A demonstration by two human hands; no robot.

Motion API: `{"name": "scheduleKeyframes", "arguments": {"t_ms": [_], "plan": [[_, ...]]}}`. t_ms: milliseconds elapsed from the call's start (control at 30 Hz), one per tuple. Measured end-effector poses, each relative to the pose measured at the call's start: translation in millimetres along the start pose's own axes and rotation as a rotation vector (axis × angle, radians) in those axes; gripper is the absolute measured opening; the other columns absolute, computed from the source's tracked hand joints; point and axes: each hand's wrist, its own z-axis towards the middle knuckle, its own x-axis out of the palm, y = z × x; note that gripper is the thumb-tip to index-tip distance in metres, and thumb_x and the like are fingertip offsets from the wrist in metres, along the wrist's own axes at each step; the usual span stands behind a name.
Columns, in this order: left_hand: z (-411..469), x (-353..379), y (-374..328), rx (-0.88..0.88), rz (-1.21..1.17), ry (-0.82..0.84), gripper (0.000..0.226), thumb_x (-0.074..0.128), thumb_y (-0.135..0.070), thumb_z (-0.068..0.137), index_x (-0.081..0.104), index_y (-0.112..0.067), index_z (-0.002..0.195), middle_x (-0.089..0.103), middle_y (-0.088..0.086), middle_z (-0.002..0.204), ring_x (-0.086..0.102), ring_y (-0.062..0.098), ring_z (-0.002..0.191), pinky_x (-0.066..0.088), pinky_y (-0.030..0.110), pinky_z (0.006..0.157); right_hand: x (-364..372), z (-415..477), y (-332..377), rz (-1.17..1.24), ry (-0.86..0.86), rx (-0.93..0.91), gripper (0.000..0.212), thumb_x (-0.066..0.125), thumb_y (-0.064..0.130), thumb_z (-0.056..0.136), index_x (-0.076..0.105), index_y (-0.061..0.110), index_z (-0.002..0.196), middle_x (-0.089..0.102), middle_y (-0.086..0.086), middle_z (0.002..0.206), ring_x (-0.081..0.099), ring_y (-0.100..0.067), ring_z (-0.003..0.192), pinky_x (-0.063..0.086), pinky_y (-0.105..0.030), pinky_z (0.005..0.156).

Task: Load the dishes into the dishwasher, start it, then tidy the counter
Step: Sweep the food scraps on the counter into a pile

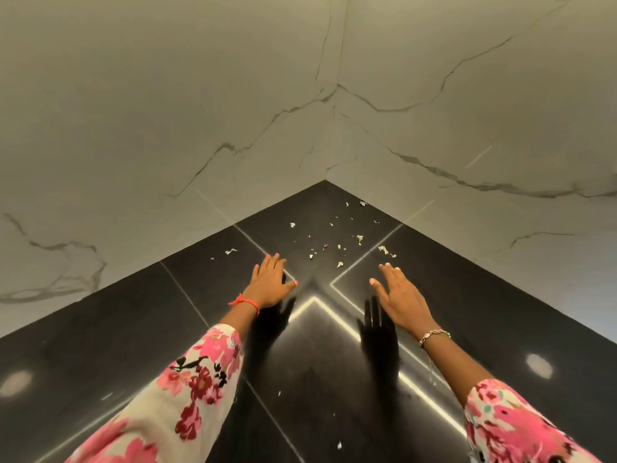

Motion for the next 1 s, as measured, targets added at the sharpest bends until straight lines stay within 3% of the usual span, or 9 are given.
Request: {"name": "scheduleKeyframes", "arguments": {"t_ms": [167, 400, 500, 567, 667, 733, 833, 1000], "plan": [[66.8, -8.7, 7.8, 0.038, -0.059, -0.166, 0.055, 0.044, -0.031, 0.097, 0.030, -0.006, 0.143, 0.018, 0.009, 0.155, 0.008, 0.022, 0.146, 0.008, 0.042, 0.118, -4.3, 78.4, -23.7, 0.073, 0.043, 0.005, 0.064, 0.030, 0.047, 0.098, 0.011, 0.014, 0.150, 0.005, -0.001, 0.158, 0.002, -0.014, 0.146, 0.008, -0.031, 0.117], [113.9, 14.0, 22.4, -0.112, -0.030, -0.342, 0.051, 0.037, -0.030, 0.099, 0.029, -0.009, 0.145, 0.019, 0.005, 0.156, 0.014, 0.019, 0.145, 0.010, 0.036, 0.118, 19.8, 171.0, -46.2, 0.149, 0.073, 0.089, 0.074, 0.031, 0.052, 0.095, 0.008, 0.007, 0.149, -0.001, -0.008, 0.158, -0.003, -0.019, 0.146, 0.002, -0.038, 0.118], [116.7, 20.1, 26.2, -0.103, -0.012, -0.394, 0.050, 0.039, -0.030, 0.098, 0.031, -0.013, 0.144, 0.021, 0.001, 0.155, 0.016, 0.015, 0.144, 0.009, 0.033, 0.119, 47.9, 184.1, -35.7, -0.003, 0.011, 0.083, 0.078, 0.024, 0.058, 0.094, 0.006, 0.006, 0.149, -0.002, -0.008, 0.158, -0.006, -0.019, 0.146, -0.004, -0.037, 0.119], [118.4, 22.0, 28.4, -0.102, 0.006, -0.412, 0.050, 0.039, -0.031, 0.097, 0.030, -0.015, 0.144, 0.021, -0.001, 0.156, 0.016, 0.013, 0.144, 0.008, 0.031, 0.118, 61.4, 181.2, -25.8, -0.050, -0.006, -0.030, 0.078, 0.021, 0.061, 0.093, 0.005, 0.010, 0.150, -0.002, -0.005, 0.158, -0.007, -0.016, 0.146, -0.005, -0.033, 0.118], [119.2, 23.0, 29.9, -0.105, 0.019, -0.415, 0.052, 0.039, -0.033, 0.097, 0.029, -0.016, 0.145, 0.020, -0.002, 0.156, 0.015, 0.011, 0.144, 0.007, 0.030, 0.118, 54.1, 184.6, -13.1, 0.292, 0.130, -0.212, 0.067, 0.029, 0.057, 0.093, 0.012, 0.026, 0.150, 0.005, 0.011, 0.156, -0.001, -0.005, 0.143, 0.003, -0.032, 0.117], [119.5, 23.6, 29.7, -0.105, 0.019, -0.413, 0.053, 0.038, -0.033, 0.097, 0.027, -0.016, 0.146, 0.019, -0.003, 0.156, 0.013, 0.010, 0.144, 0.007, 0.030, 0.119, 41.5, 204.7, -17.1, 0.444, 0.090, -0.246, 0.059, 0.032, 0.052, 0.095, 0.019, 0.029, 0.148, 0.009, 0.015, 0.155, 0.002, 0.001, 0.140, 0.008, -0.031, 0.115], [119.6, 22.1, 29.5, -0.098, 0.002, -0.415, 0.053, 0.039, -0.033, 0.097, 0.027, -0.018, 0.146, 0.018, -0.004, 0.156, 0.012, 0.008, 0.144, 0.006, 0.029, 0.119, 27.0, 256.9, -38.7, 0.240, -0.010, -0.211, 0.060, 0.032, 0.049, 0.097, 0.021, 0.021, 0.149, 0.007, 0.007, 0.158, 0.002, -0.006, 0.144, 0.006, -0.033, 0.117], [118.2, 22.9, 30.1, -0.101, -0.014, -0.427, 0.052, 0.040, -0.033, 0.097, 0.027, -0.021, 0.146, 0.018, -0.008, 0.156, 0.011, 0.005, 0.144, 0.006, 0.028, 0.119, 35.5, 313.2, -64.1, -0.026, 0.086, -0.190, 0.068, 0.031, 0.052, 0.096, 0.014, 0.015, 0.150, 0.006, 0.000, 0.159, 0.002, -0.014, 0.146, 0.004, -0.031, 0.117]]}}
